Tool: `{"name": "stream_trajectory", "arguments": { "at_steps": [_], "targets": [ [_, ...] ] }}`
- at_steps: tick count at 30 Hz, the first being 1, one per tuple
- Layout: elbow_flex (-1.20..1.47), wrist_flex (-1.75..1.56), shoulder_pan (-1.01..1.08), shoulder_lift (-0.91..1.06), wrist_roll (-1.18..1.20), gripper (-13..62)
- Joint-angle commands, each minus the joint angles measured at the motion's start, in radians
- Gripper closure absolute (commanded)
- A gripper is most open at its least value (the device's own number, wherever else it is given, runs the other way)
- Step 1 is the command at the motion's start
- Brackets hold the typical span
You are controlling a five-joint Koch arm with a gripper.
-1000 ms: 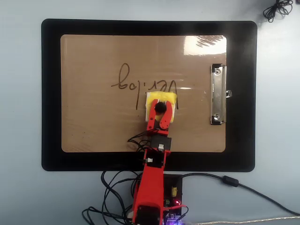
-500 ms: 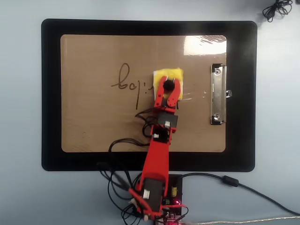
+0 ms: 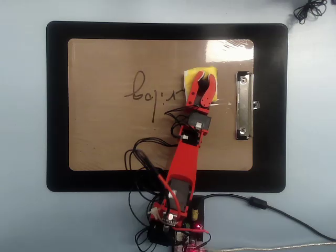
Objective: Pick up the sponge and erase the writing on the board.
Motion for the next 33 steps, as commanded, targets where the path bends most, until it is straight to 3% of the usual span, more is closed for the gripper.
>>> {"name": "stream_trajectory", "arguments": {
  "at_steps": [1,4,6,8,13,16,21,23,29,31,33],
  "targets": [
    [0.221,0.012,0.015,0.232,-0.011,57.1],
    [0.630,0.023,0.015,0.667,-0.011,57.1],
    [0.765,0.041,0.009,0.848,-0.014,57.1],
    [0.649,0.092,0.002,0.732,-0.018,57.1],
    [0.037,0.081,0.005,0.104,-0.014,57.1],
    [0.137,0.066,0.014,0.196,-0.009,57.1],
    [0.614,0.063,0.038,0.664,0.003,57.1],
    [0.541,0.064,0.038,0.580,0.002,57.1],
    [-0.144,-0.083,0.020,-0.153,0.000,57.1],
    [-0.109,-0.120,0.017,-0.132,0.002,57.1],
    [0.106,-0.123,0.017,0.054,0.002,57.1]
  ]
}}
